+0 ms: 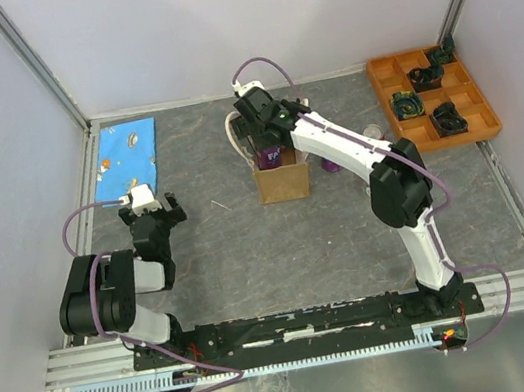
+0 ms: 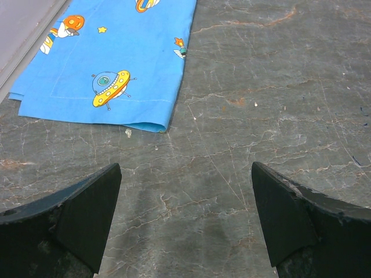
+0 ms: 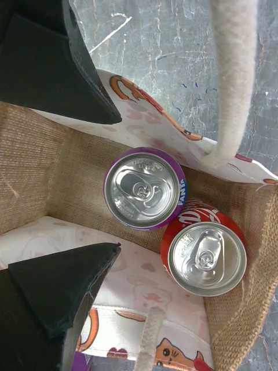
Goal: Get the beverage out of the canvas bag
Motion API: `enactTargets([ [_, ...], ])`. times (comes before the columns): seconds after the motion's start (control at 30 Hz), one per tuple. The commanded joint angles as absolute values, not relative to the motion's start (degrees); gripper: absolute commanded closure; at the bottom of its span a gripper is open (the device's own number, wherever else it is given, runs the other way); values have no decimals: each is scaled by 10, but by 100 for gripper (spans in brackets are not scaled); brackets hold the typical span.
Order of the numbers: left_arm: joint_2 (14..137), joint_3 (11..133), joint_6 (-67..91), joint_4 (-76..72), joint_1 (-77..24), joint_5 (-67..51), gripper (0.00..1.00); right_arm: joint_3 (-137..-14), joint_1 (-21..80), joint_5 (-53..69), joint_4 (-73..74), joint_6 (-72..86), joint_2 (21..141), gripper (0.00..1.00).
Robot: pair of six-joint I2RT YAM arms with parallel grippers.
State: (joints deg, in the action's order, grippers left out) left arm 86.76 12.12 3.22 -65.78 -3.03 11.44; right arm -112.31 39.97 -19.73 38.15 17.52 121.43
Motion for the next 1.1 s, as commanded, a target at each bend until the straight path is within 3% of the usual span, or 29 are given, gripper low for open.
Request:
enactTargets([
  [0.0, 871, 132, 9, -681, -32, 116, 1, -1150, 398, -221, 364, 188, 1231, 10],
  [0.8, 872, 132, 9, -681, -32, 115, 1, -1142, 379, -216, 319, 217, 1280, 16],
  [0.93, 871, 132, 9, -682, -32, 115, 1, -1148, 379, -211, 315, 216, 1290, 24],
  [1.07, 871, 132, 9, -682, -32, 116, 1, -1149, 379, -207, 318, 215, 1294, 44],
])
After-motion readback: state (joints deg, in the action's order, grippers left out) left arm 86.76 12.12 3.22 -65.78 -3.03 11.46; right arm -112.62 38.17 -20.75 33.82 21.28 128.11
